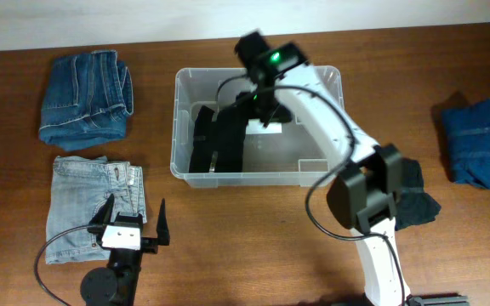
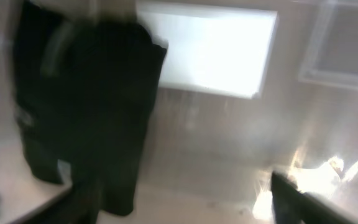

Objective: Pack container
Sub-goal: 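Lower the black garment into the bin's left side and release, then move the right gripper to the teal folded garment and grasp it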

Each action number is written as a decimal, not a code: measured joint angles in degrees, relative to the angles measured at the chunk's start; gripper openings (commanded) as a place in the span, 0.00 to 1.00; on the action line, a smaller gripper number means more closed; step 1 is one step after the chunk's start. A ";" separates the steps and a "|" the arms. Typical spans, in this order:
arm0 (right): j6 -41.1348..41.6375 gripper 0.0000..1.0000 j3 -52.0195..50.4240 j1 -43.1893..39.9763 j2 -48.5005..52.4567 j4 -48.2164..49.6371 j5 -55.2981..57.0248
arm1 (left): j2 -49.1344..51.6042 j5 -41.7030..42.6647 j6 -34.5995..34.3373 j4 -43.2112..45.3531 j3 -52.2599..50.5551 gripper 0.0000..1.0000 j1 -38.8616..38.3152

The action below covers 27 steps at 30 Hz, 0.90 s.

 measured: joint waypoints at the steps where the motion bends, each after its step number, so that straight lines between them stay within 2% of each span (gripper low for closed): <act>1: 0.11 0.99 2.47 -0.33 -0.44 -1.90 0.52 | 0.00 0.00 0.02 0.00 0.02 0.99 0.00; 6: -1.95 0.98 20.72 -2.71 -2.58 -16.09 6.43 | 0.00 0.00 0.02 0.00 0.00 0.99 0.00; 10: -5.53 0.99 25.14 -6.60 -7.41 -16.48 9.05 | 0.00 0.00 0.02 0.00 0.00 1.00 0.00; 17: -8.94 0.98 24.17 -17.38 -13.88 -16.48 14.84 | 0.00 0.00 0.02 0.00 0.00 0.99 0.00; 21: -10.47 0.98 18.05 -24.22 -17.77 -16.41 18.78 | 0.00 0.00 0.00 0.00 0.02 0.99 0.00; 27: -16.96 0.98 7.96 -31.80 -20.26 -16.11 20.41 | 0.00 0.00 0.00 0.00 0.00 0.99 0.00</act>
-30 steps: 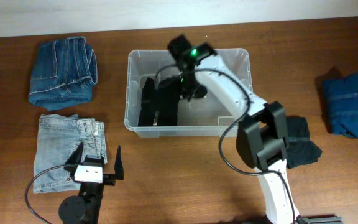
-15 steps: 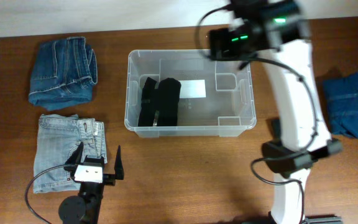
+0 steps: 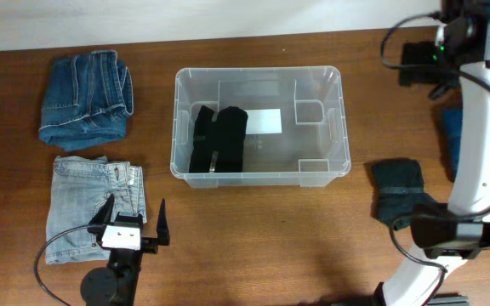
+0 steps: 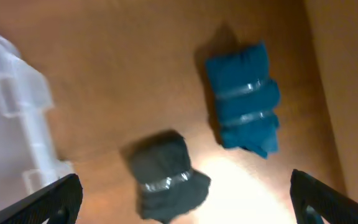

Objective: Pack container
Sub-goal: 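Move the right gripper to the teal folded garment and grasp it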

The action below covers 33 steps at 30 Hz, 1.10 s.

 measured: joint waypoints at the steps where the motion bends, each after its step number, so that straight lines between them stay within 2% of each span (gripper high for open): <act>1: -0.68 0.98 -1.55 -1.01 0.00 1.05 -0.28 | 0.00 0.00 0.02 0.00 0.00 0.99 0.00; 8: -2.34 0.99 -10.08 -8.07 0.11 11.74 1.62 | 0.00 0.00 0.00 0.00 0.00 0.99 0.00; 15: -4.07 0.98 -21.16 -14.27 2.51 18.49 4.87 | 0.00 0.00 0.02 0.00 0.00 0.99 0.00; 22: -6.84 0.98 -28.57 -14.14 8.20 24.76 12.59 | 0.00 0.00 0.02 0.00 0.00 0.99 0.00; 33: -9.11 0.98 -29.97 -14.08 17.35 26.99 21.73 | 0.00 0.00 0.02 0.00 0.00 0.99 0.00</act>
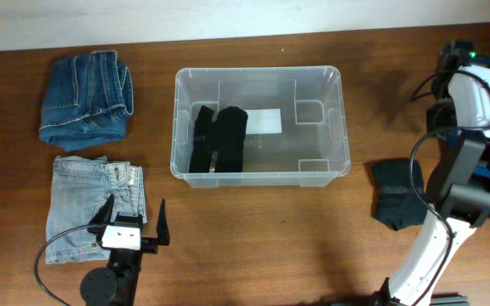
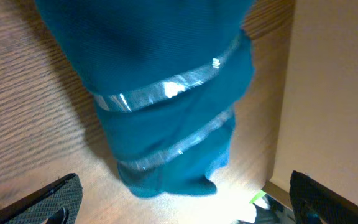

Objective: Pack container
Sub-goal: 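Move the right gripper to the teal folded garment and grasp it, then carry the teal garment with the right gripper into the bin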

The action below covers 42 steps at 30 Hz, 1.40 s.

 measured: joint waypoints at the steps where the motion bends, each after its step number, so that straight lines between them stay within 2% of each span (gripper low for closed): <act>1: -0.11 0.98 -0.02 0.00 0.90 0.26 0.20 | 0.00 0.00 0.00 0.00 0.00 0.99 0.00; 24: -2.36 0.98 -0.07 -0.61 9.62 3.10 6.19 | 0.00 0.00 0.00 0.00 0.00 0.99 0.00; 38: -3.45 1.00 -0.07 -2.69 10.10 8.57 9.11 | 0.00 0.00 -0.02 0.00 0.02 0.99 0.00; 42: -3.54 0.88 -0.07 -4.02 10.10 9.40 7.48 | 0.00 0.00 0.00 0.00 0.00 0.99 0.00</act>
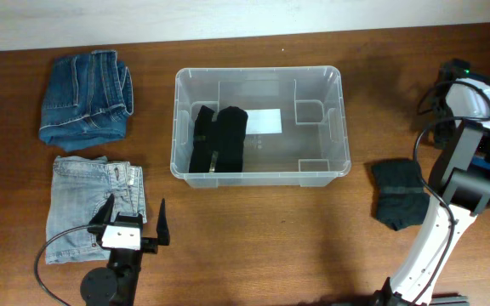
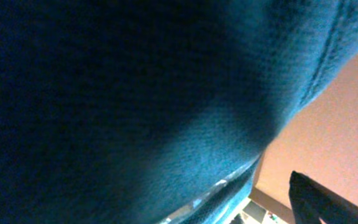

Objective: Pack container
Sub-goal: 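Carry the teal garment with the right gripper into the bin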

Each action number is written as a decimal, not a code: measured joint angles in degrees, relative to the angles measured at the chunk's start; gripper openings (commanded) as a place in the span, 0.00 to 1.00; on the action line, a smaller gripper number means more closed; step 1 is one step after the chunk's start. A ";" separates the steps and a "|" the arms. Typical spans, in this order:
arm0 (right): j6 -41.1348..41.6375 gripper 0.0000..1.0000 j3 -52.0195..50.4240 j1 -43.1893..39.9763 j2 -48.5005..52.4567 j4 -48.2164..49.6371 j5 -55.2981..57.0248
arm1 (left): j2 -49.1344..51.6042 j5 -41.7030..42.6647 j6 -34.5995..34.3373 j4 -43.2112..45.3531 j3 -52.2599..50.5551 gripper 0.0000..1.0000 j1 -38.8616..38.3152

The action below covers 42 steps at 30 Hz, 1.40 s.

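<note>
The clear plastic container stands mid-table with a black folded garment in its left half. A blue banded cloth bundle fills the right wrist view, pressed close to the camera. My right gripper is down on it with jaws wide. One fingertip shows at the lower right; the other is lost in the dark cloth. In the overhead view the right arm covers that bundle. A dark grey bundle lies to the right of the container. My left gripper is parked open near the front left.
Dark blue folded jeans lie at the back left and light blue jeans in front of them, next to the left gripper. The table's right edge is close beside the right arm.
My right gripper has come down from a little above the blue bundle to right against it, so the cloth now fills its view. The container, other clothes and left arm are unchanged.
My right gripper was inside the container by the black garment, which stayed there. Then it was open and high over the right side, above the grey and blue bundles. Then it was close over the blue bundle, and now it is down on it.
</note>
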 measured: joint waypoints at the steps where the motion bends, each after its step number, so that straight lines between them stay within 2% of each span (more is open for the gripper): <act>1: 0.11 0.85 0.00 -0.31 -0.02 0.26 -0.79 | 0.00 0.00 0.00 0.00 0.00 0.99 0.00; 6: 0.11 0.68 -1.01 -1.33 -0.24 1.99 -3.13 | 0.00 0.00 0.00 0.00 0.00 0.99 0.00; 10: 0.37 0.49 -1.53 -1.36 -0.24 2.58 -4.22 | 0.00 0.00 -0.02 0.00 0.00 0.99 0.00; 13: 0.83 0.24 -1.81 -1.38 -0.24 2.56 -4.11 | 0.00 0.00 0.00 0.00 0.00 0.99 0.00; 16: 2.19 0.04 -1.60 -1.31 -0.24 1.68 -4.00 | 0.00 0.00 0.00 0.00 0.00 0.99 0.00; 22: 6.29 0.04 1.05 -1.53 -0.22 -3.32 -7.06 | 0.00 0.00 0.00 0.00 0.00 0.99 0.00; 27: 9.44 0.04 7.76 -2.21 -0.24 -10.99 -17.20 | 0.00 0.00 0.00 0.00 0.02 0.99 0.00; 32: 11.56 0.04 20.57 -1.66 -0.79 -20.70 -29.11 | 0.00 0.00 0.00 -0.02 0.00 0.99 0.00; 38: 14.99 0.04 35.87 3.58 -6.73 -30.75 -32.81 | 0.00 0.00 -0.02 0.00 0.00 0.99 0.00; 42: 17.40 0.04 44.30 11.15 -13.42 -36.20 -33.22 | 0.00 0.00 0.00 0.00 0.00 0.99 0.00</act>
